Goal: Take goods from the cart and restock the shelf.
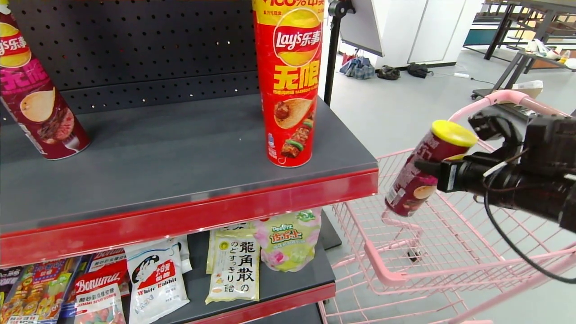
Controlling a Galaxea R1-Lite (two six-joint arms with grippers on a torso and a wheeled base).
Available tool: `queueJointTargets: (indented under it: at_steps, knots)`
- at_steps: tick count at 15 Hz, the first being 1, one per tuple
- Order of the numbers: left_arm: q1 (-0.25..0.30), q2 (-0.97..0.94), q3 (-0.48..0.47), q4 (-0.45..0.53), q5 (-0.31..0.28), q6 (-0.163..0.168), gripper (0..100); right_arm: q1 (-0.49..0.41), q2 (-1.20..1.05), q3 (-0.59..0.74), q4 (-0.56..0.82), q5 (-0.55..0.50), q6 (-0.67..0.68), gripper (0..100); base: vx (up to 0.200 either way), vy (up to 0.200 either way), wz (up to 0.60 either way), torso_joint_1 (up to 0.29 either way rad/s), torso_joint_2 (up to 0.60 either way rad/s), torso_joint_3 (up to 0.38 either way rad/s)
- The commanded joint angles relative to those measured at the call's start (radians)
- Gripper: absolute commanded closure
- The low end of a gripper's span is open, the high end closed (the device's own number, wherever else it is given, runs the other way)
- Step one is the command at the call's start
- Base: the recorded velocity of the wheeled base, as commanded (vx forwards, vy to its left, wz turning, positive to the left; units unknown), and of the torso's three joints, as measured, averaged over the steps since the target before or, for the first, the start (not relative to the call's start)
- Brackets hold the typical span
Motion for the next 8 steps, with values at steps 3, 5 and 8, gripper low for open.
queueJointTargets:
  at_steps: [3,5,8]
  knots:
    - [0.0,0.002,0.0,0.0,0.0,0.001,0,-0.004,-0.536,-0.141,0.534,-0.024,-0.08,100,0.0,0.0,0.0,0.0,0.0,0.0]
    - [0.0,0.002,0.0,0.0,0.0,0.001,0,-0.021,-0.694,-0.07,0.62,-0.048,-0.083,100,0.0,0.0,0.0,0.0,0.0,0.0]
    - [0.0,0.002,0.0,0.0,0.0,0.001,0,-0.114,-0.926,0.045,0.755,-0.065,-0.086,100,0.0,0.0,0.0,0.0,0.0,0.0]
